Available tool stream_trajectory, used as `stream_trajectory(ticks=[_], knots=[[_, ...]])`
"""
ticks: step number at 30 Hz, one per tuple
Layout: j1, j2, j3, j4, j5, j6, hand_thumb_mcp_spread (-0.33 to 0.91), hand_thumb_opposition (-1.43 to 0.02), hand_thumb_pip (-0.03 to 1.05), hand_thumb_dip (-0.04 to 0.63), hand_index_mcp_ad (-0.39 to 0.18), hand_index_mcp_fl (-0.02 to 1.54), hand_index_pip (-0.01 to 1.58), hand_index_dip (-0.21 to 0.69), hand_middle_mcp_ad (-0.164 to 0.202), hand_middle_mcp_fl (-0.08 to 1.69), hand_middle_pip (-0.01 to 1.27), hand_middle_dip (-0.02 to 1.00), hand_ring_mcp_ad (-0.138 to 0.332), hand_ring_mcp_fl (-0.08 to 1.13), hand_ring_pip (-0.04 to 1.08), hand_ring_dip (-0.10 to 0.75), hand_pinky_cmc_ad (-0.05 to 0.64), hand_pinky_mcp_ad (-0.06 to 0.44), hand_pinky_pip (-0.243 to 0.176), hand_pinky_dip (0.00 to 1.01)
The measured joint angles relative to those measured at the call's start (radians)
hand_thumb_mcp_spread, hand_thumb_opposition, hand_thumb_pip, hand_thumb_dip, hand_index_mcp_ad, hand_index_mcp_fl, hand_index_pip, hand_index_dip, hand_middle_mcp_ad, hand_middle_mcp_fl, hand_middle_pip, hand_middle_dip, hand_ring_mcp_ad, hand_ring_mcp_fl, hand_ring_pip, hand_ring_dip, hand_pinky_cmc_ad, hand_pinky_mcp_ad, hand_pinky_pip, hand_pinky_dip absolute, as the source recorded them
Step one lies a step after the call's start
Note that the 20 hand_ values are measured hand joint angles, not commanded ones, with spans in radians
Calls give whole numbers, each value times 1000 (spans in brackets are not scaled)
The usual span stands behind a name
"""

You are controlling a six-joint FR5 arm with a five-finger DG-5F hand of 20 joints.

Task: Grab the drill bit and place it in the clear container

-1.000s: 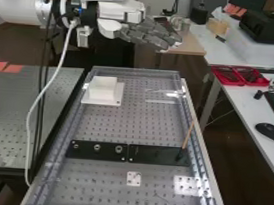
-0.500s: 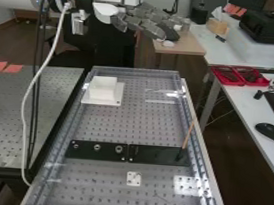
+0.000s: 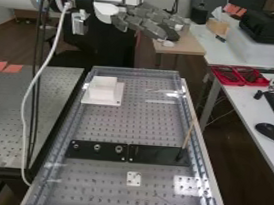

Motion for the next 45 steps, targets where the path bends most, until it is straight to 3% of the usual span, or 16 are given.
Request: stream_trajectory(ticks=[45], knots=[[-23,0,1,17,-39,7,325,-712,183,72,-61,374,66,267,75,150,138,136,204,31,110,-19,463,307,-93,309]])
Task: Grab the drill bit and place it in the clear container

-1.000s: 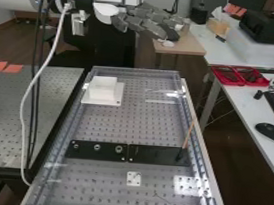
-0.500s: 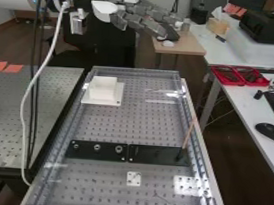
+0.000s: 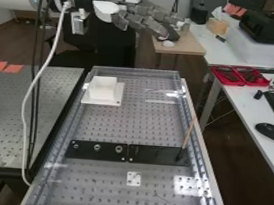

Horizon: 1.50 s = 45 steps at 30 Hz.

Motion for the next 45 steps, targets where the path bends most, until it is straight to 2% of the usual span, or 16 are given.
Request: stream_trajectory(ticks=[32,45], knots=[[1,22,-13,-4,11,22,325,-712,183,68,-61,374,68,253,75,150,138,138,204,31,108,-19,459,311,-93,309],[1,10,-6,0,11,26,325,-712,183,68,-61,374,68,250,75,150,138,136,204,31,110,-19,463,311,-93,309]])
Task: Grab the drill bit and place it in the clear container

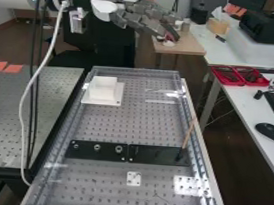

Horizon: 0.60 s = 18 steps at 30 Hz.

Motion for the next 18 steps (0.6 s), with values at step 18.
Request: stream_trajectory(ticks=[18], knots=[[-2,-17,22,-5,-3,3,325,-712,183,68,-61,374,68,248,75,150,138,136,204,28,110,-19,463,311,-93,325]])
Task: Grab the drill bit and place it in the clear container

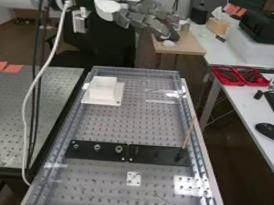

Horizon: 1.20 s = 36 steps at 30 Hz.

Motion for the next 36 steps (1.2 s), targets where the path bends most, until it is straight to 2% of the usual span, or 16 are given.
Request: stream_trajectory(ticks=[36], knots=[[-8,13,-12,0,-36,7,325,-712,183,68,-59,374,68,251,75,150,138,136,208,31,110,-19,463,307,-93,325]])
